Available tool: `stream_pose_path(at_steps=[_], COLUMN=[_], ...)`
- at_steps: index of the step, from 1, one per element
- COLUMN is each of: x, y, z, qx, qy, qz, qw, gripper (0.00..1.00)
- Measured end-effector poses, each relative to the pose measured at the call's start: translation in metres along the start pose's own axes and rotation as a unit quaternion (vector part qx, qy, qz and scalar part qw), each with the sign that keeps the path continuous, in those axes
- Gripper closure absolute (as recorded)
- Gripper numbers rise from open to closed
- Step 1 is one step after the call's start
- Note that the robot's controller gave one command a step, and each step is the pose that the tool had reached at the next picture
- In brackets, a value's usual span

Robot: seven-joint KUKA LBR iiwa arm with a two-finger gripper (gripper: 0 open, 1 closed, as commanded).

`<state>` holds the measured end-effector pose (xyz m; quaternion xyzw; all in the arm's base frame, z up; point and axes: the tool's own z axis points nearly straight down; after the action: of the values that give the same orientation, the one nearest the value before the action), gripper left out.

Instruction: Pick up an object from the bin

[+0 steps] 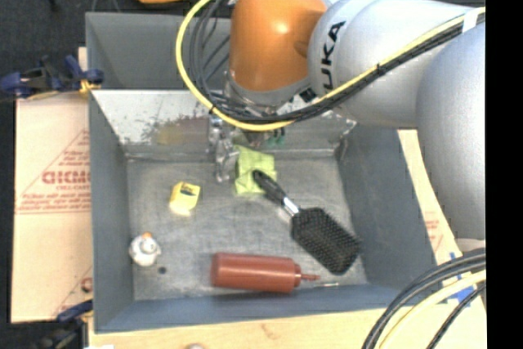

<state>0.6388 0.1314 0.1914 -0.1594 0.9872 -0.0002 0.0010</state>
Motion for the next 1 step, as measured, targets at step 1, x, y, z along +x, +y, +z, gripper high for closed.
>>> stream_pose_path(at_steps=[1], x=[-0.0015], y=[-0.0031], z=[-0.1091], qx=[0.000], qy=[-0.0019], qz=[-0.026], qw=[0.9997], gripper=[1.00])
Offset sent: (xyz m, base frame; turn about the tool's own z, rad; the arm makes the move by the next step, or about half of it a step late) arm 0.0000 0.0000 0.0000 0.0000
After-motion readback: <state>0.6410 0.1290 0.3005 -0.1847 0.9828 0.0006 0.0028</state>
